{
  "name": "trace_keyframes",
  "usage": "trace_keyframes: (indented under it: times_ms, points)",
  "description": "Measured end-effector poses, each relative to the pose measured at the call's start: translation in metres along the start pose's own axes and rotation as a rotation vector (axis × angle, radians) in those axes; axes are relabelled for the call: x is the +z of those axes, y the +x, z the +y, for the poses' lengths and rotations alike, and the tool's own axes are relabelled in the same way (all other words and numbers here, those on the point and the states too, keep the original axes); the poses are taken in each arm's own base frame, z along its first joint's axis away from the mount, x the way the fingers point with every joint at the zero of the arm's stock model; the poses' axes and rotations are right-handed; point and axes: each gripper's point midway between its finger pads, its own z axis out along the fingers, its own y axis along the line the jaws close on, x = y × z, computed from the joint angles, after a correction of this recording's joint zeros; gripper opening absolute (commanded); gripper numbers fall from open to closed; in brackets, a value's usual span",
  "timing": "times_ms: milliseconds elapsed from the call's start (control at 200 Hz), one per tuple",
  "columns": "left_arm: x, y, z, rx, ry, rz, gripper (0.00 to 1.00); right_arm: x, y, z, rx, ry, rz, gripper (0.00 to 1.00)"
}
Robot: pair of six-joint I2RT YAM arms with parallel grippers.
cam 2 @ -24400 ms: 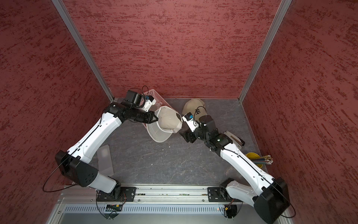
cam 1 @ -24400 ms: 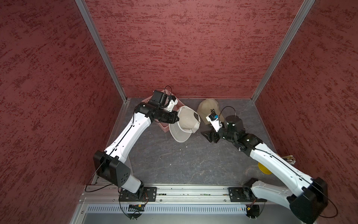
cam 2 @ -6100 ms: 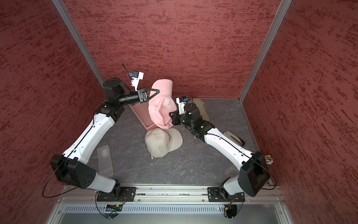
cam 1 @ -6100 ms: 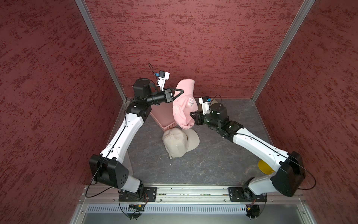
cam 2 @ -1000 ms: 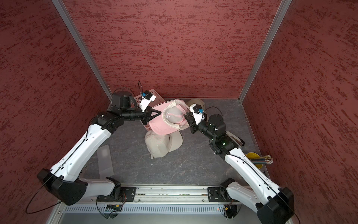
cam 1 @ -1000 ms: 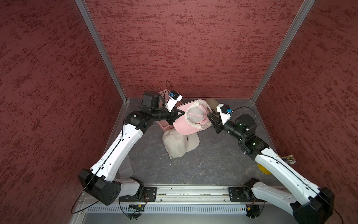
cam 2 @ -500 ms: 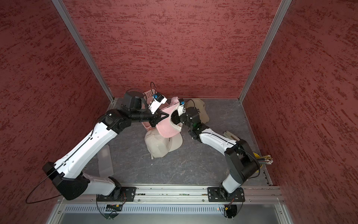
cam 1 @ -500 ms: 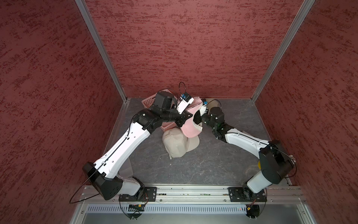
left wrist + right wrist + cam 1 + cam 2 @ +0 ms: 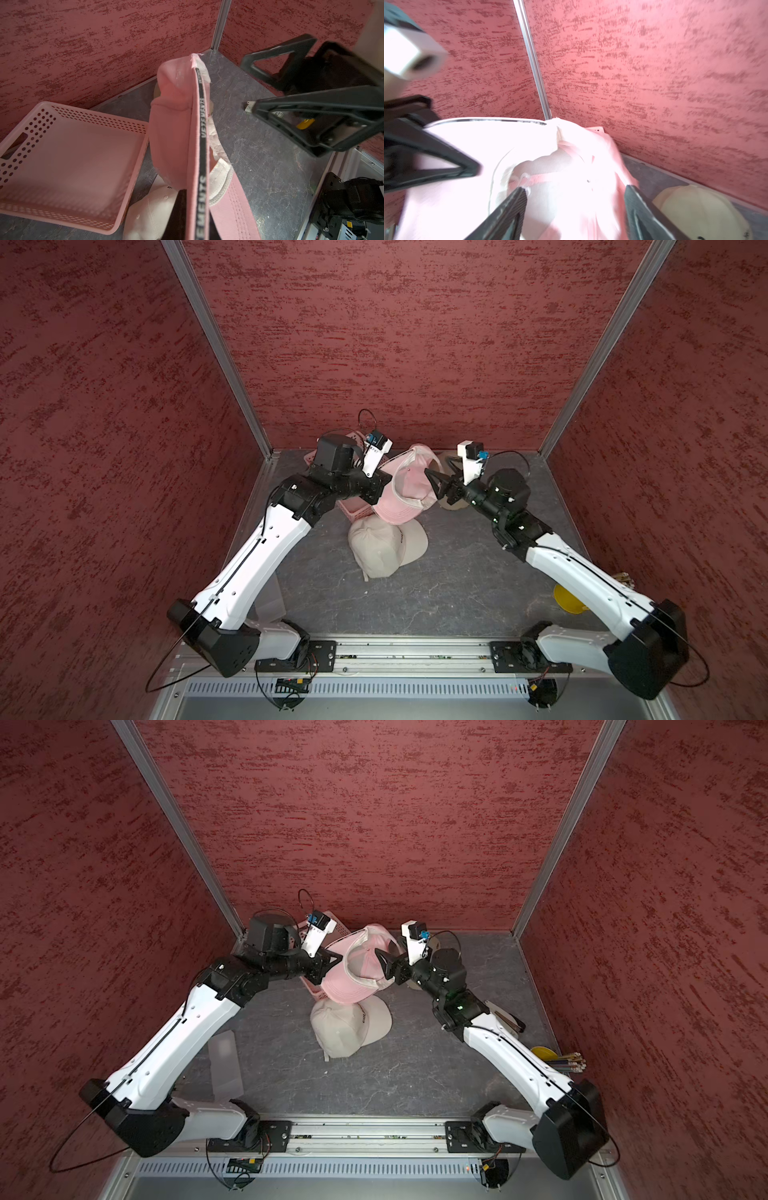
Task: Turn the baseball cap inside out
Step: Turn over the baseball cap.
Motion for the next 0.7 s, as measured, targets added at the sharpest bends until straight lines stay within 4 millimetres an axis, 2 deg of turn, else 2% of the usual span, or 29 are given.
trace_keyframes:
  times_ms: [70,175,351,451,566,701]
  points:
    - [-0.001,0.000,0.001,-0.003,0.004,-0.001,0.00,-0.008,0.001,-0.003,-0.010,0.011,0.014,0.79]
    - [-0.001,0.003,0.000,-0.011,0.027,0.003,0.00,-0.010,0.016,-0.015,-0.023,0.050,0.071,0.79]
    - [-0.012,0.003,-0.009,0.011,0.084,-0.016,0.00,-0.003,0.056,-0.054,-0.024,0.130,0.197,0.79]
    - [-0.021,-0.001,-0.019,0.039,0.127,-0.037,0.00,-0.004,0.071,-0.072,-0.014,0.148,0.248,0.78]
    - [-0.025,-0.001,-0.029,0.056,0.184,-0.043,0.00,-0.007,0.072,-0.080,-0.017,0.146,0.256,0.77]
    - [-0.024,0.003,-0.039,0.061,0.250,-0.026,0.00,-0.006,0.071,-0.071,-0.025,0.083,0.253,0.75]
